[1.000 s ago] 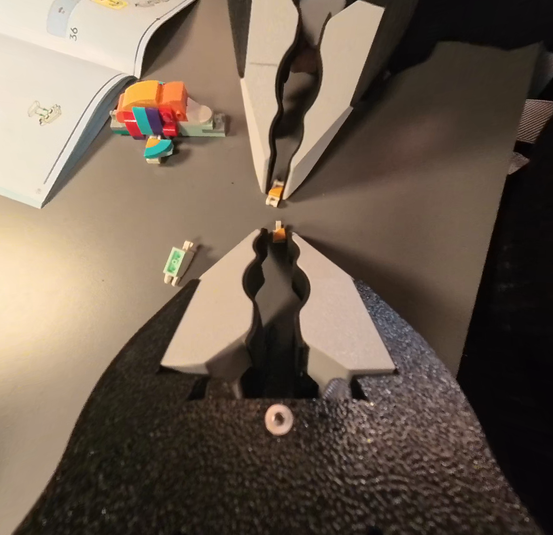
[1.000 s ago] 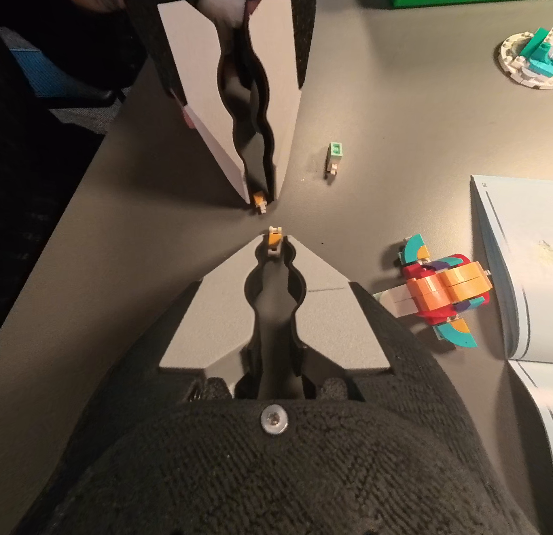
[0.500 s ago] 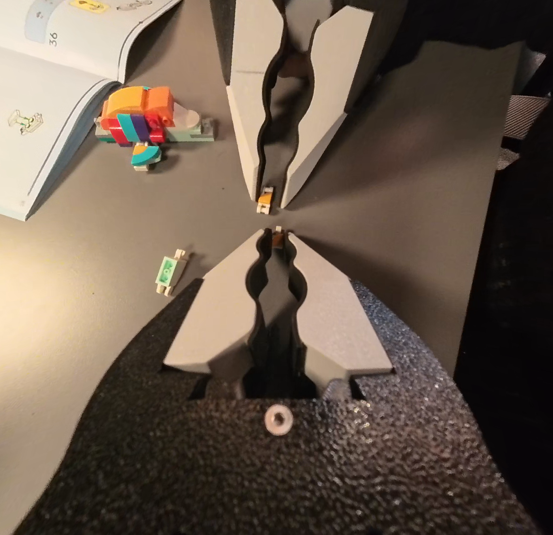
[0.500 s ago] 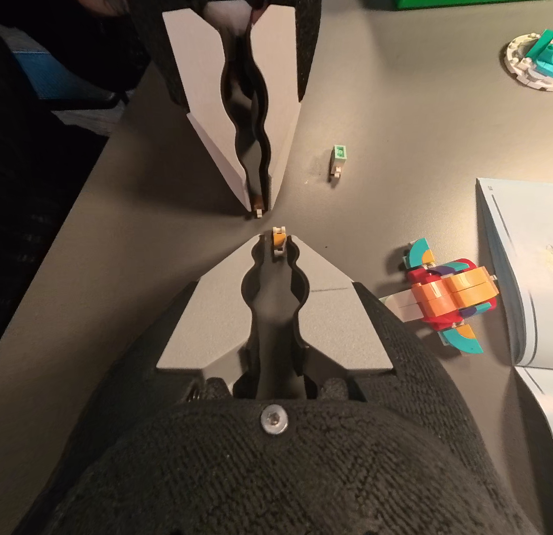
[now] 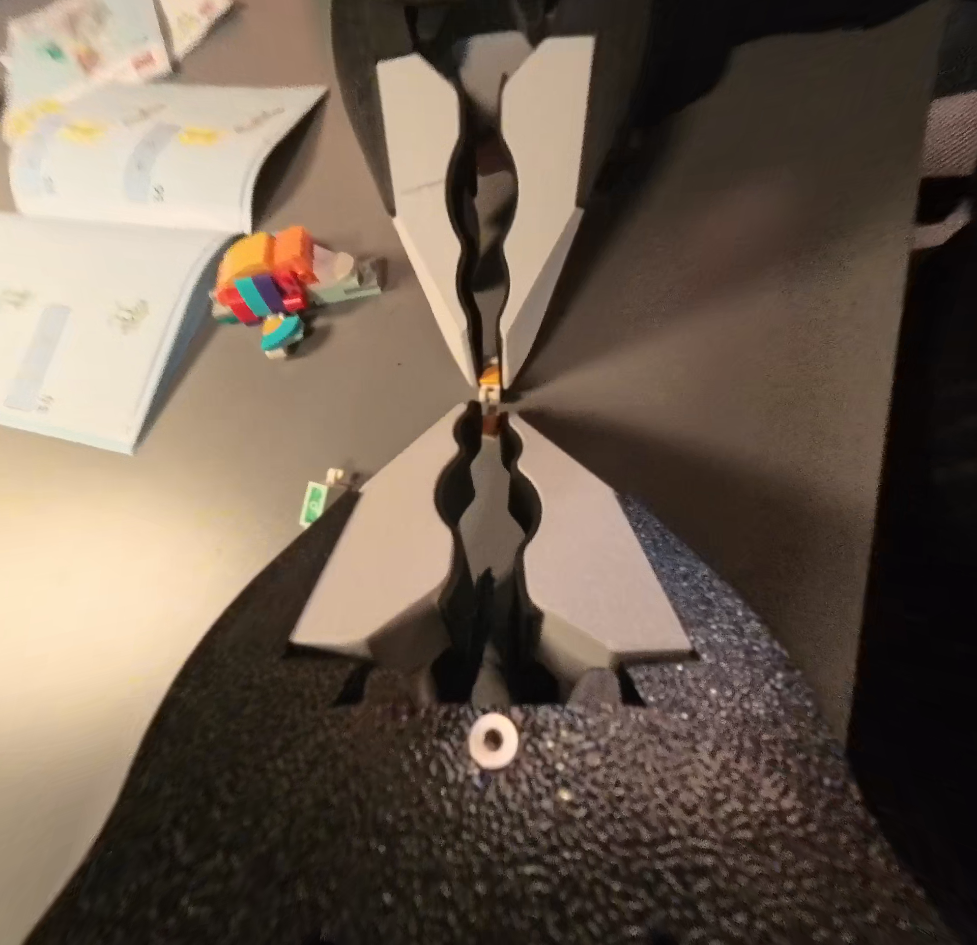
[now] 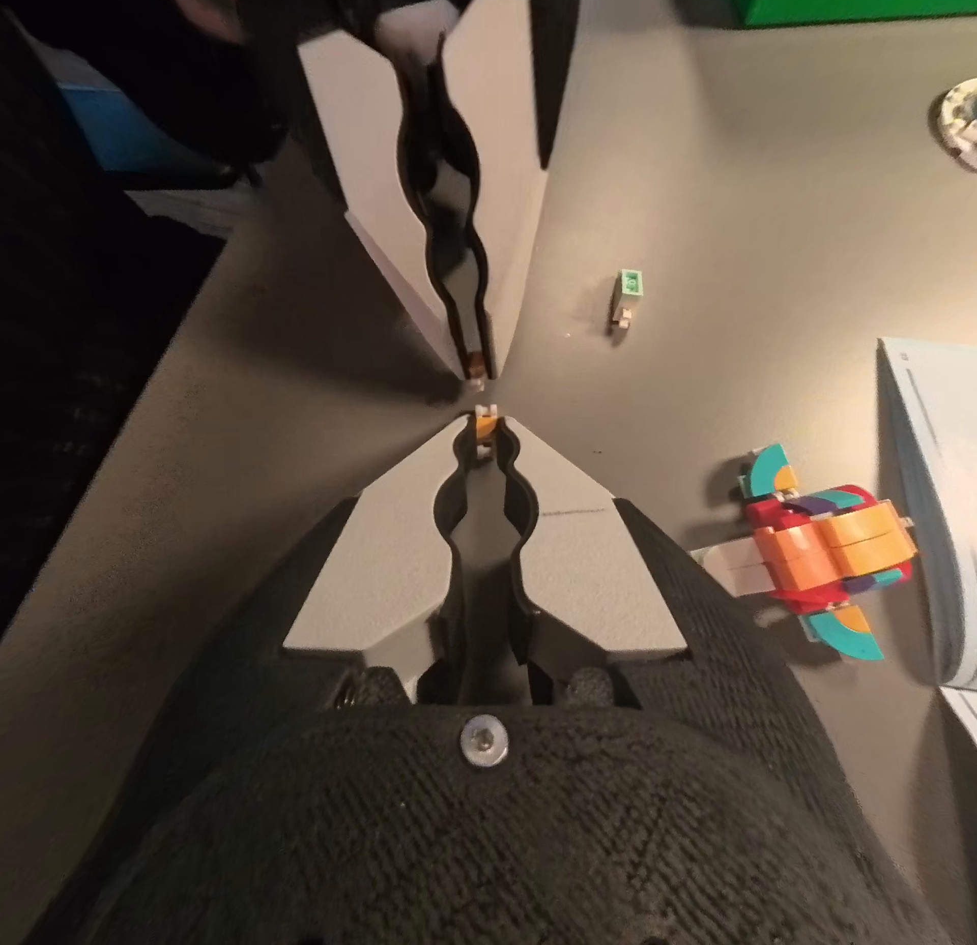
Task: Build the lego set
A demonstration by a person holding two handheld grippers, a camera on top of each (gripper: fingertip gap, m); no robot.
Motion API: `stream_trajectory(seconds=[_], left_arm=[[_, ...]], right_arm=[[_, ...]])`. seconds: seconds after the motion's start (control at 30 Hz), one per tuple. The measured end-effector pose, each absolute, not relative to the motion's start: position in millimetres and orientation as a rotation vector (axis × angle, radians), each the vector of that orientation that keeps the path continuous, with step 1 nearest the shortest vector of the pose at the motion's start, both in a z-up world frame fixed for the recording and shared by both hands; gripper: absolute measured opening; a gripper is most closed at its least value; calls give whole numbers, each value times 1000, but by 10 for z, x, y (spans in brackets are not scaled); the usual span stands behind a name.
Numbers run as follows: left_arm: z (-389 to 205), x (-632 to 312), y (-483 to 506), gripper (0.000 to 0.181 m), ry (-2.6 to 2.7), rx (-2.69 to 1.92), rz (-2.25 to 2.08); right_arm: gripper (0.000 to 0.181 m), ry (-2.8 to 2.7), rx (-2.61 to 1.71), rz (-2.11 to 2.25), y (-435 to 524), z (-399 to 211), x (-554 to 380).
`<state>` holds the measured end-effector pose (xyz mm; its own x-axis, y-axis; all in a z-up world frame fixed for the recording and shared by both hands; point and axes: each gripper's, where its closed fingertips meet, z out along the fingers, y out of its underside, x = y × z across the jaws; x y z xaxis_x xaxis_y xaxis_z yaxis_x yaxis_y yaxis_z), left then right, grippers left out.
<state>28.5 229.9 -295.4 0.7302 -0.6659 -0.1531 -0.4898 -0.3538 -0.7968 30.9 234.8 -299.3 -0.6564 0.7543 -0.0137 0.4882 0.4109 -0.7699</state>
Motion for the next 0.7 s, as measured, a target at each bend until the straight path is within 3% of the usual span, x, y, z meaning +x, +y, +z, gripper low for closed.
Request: stream_trajectory(seconds=[0.2,0.7], left_arm=[[-2910,288,2291,0,959,-1904,-64],[-2870,218,2354,2,1008,-2284,-298]], right_arm=[[5,-2273,-1089,1196,2331,-2888,292],[5,-2240,-1048,1047,2488,-2937,338]])
